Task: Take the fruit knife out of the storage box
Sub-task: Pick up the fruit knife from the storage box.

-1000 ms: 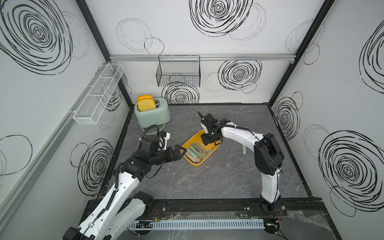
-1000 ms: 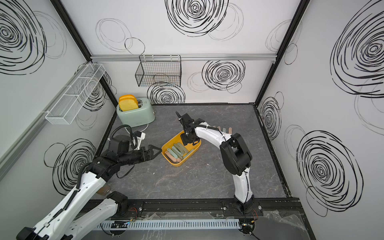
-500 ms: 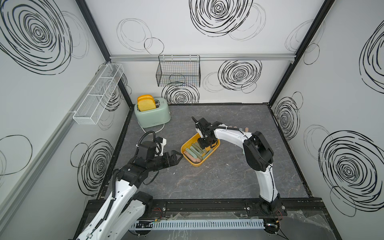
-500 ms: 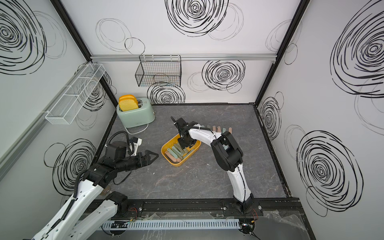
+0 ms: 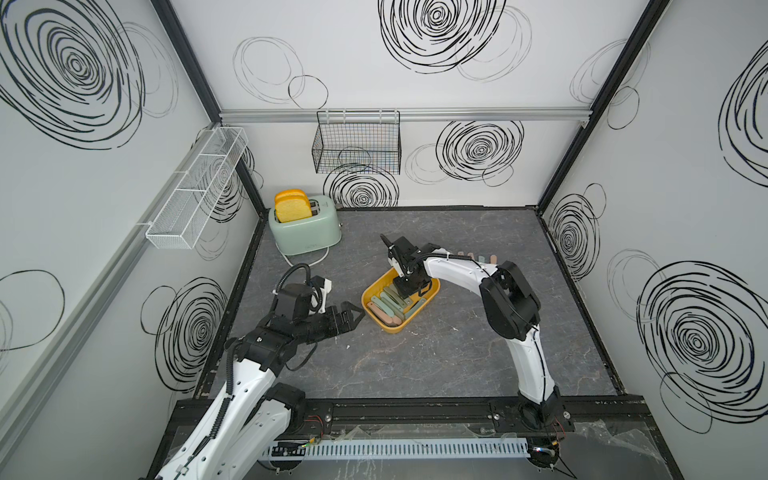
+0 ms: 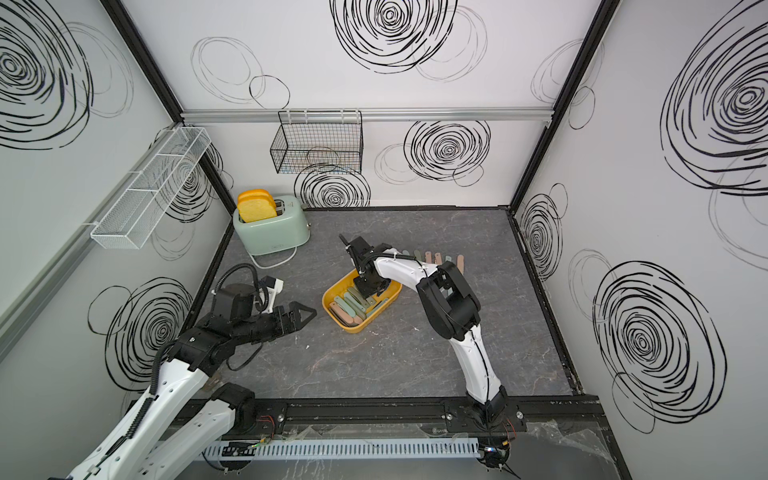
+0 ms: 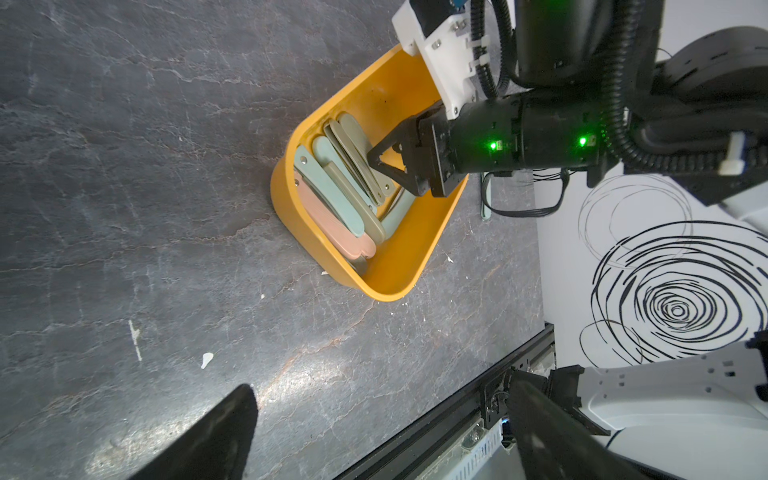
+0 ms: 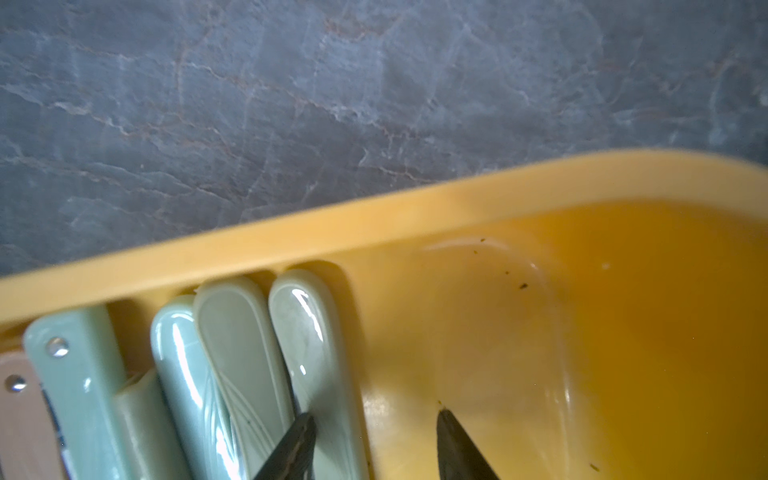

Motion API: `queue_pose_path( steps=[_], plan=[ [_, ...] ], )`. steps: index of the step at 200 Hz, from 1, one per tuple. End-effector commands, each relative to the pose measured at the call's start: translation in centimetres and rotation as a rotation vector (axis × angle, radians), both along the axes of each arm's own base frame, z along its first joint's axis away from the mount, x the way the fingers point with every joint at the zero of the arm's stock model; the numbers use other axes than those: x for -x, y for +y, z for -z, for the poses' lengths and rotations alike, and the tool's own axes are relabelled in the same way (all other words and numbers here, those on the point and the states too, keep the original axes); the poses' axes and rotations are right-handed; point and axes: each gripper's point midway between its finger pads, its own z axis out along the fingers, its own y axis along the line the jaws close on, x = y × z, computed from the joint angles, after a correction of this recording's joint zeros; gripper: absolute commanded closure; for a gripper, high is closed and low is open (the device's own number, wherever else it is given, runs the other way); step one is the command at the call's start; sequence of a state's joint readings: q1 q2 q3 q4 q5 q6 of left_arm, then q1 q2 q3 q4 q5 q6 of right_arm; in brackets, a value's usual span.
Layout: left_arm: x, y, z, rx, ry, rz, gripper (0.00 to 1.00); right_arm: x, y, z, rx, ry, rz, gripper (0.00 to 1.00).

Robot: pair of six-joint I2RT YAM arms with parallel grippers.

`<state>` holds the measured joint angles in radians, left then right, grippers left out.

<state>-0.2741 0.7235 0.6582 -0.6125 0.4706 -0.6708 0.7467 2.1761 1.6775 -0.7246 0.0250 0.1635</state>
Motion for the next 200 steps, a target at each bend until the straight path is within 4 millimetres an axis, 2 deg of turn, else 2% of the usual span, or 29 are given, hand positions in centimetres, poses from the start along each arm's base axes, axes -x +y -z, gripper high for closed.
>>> queue_pose_path(
  steps=[1, 19, 57, 85, 114, 131, 168, 200],
  plan=[
    [-0.2, 0.0, 0.1, 0.012, -0.008, -0.004, 0.02, 0.9, -0.4, 2.3, 0.065, 0.042, -0.030, 0.50],
    [-0.1, 0.1, 0.2, 0.008, -0.004, 0.000, 0.02, 1.1, -0.5, 2.7, 0.088, 0.037, -0.039, 0.50],
    [0.3, 0.2, 0.4, 0.001, 0.003, 0.010, 0.02, -0.1, -2.3, 2.9, 0.193, -0.008, 0.024, 0.48],
    [0.4, 0.2, 0.4, -0.005, 0.008, 0.018, 0.02, -0.4, -1.8, 2.7, 0.157, 0.008, 0.022, 0.50],
    [0.4, 0.3, 0.4, -0.007, 0.007, 0.022, 0.02, 0.0, -0.6, 2.9, 0.107, 0.049, -0.005, 0.61],
    [0.4, 0.3, 0.5, -0.012, 0.009, 0.026, 0.02, 0.3, -0.4, 3.3, 0.098, 0.072, -0.006, 0.64],
    [0.3, 0.3, 0.4, -0.005, 0.007, 0.027, 0.02, 0.5, -0.6, 3.8, 0.095, 0.100, 0.008, 0.79],
    [-0.1, 0.2, 0.1, 0.000, -0.001, 0.027, 0.02, -0.3, -0.6, 2.9, 0.093, 0.081, 0.025, 0.82]
  ],
)
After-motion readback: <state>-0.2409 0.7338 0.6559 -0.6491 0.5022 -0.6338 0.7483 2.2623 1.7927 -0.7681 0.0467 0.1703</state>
